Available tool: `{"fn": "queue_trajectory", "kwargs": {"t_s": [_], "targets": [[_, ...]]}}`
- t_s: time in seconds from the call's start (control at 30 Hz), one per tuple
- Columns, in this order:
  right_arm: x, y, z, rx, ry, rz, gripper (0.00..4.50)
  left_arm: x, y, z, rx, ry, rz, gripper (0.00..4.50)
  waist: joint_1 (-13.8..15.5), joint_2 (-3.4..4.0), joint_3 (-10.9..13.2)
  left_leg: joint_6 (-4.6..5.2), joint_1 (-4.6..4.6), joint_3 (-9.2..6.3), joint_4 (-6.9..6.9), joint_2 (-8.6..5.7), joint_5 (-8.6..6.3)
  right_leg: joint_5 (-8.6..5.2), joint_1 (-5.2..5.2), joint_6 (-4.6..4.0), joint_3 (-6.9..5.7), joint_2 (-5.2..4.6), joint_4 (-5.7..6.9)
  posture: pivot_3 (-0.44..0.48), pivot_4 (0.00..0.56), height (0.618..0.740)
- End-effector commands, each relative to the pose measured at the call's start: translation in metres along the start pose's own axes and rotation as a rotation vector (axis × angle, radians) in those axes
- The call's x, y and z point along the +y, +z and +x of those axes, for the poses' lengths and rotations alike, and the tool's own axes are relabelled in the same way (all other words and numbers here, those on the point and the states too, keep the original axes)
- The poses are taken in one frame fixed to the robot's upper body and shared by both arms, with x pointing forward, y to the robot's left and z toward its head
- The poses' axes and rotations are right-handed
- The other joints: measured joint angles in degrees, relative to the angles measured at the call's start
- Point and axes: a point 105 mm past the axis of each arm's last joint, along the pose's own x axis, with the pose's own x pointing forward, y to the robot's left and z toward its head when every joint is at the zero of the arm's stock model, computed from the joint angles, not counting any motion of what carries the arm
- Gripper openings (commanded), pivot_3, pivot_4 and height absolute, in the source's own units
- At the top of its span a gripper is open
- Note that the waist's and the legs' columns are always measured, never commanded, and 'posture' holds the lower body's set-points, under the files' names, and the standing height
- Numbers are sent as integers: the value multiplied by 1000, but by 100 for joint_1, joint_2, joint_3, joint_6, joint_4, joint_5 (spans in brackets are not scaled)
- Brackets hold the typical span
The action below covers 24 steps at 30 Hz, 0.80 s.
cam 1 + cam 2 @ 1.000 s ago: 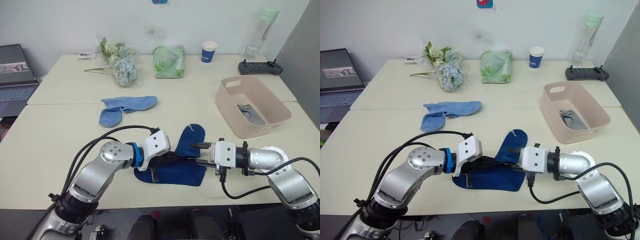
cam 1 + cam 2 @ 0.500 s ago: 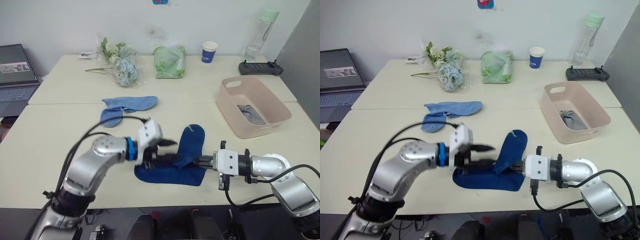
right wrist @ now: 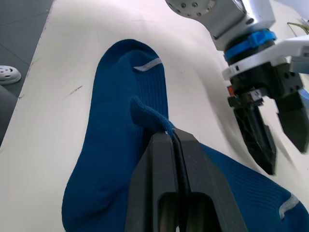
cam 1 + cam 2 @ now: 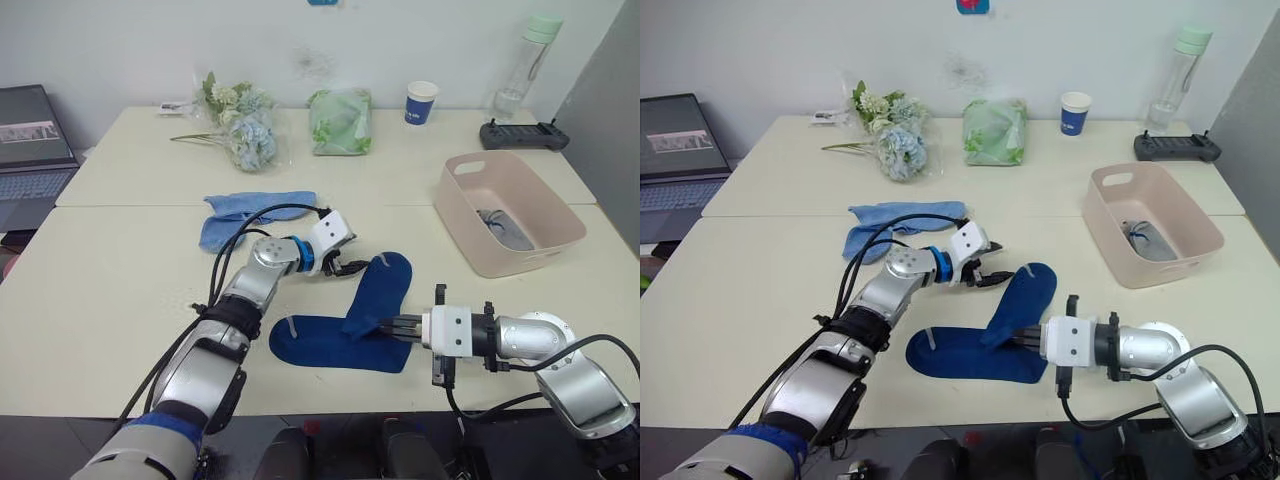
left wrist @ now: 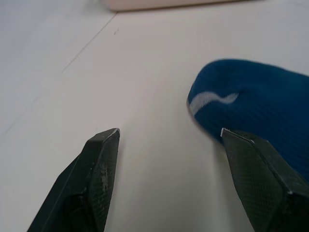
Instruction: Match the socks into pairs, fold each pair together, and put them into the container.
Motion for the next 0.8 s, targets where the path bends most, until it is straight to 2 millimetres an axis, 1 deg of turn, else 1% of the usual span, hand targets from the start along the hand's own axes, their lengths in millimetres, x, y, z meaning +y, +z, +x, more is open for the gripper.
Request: {"fn": "queue_trajectory", "kwargs": {"t_s": [0.03,0.17,0.37,0.47,0.57,0.77,0.8], "targets": [[-5,10,4,-30,-22,-37,0,11,20,5,-64,37,16,3485,6,-1,0,1,0,0,0,-1,0,0,1,0,-1,0,1,0,150,740],[-3,12,8,-42,-24,-34,0,7,24,12,-59,-15,12,3485,3,-1,0,1,0,3,1,-3,0,0,1,1,4,21,-3,0,150,740],[-2,12,8,-43,-18,-36,0,-14,1,22,59,-125,23,3485,5,-2,0,1,0,2,1,-4,1,1,1,1,2,24,0,0,150,740],[-2,14,9,-48,-10,-37,0,-18,-3,23,84,-157,20,2894,7,-2,-1,1,0,0,2,-2,1,1,2,1,1,25,0,0,150,740],[-2,14,9,-49,-8,-37,0,-19,-6,22,107,-164,31,1951,5,-3,-1,1,1,1,2,-2,1,1,2,1,3,26,1,0,150,740],[-3,15,9,-48,-12,-35,0,-17,-1,22,81,-158,35,17,5,-3,-2,1,3,0,2,-1,1,1,3,2,3,26,2,0,150,740],[-4,15,8,-48,-15,-36,0,-15,0,21,67,-148,30,17,5,-3,-2,1,3,1,2,-1,1,1,3,2,3,26,2,0,150,740]]}}
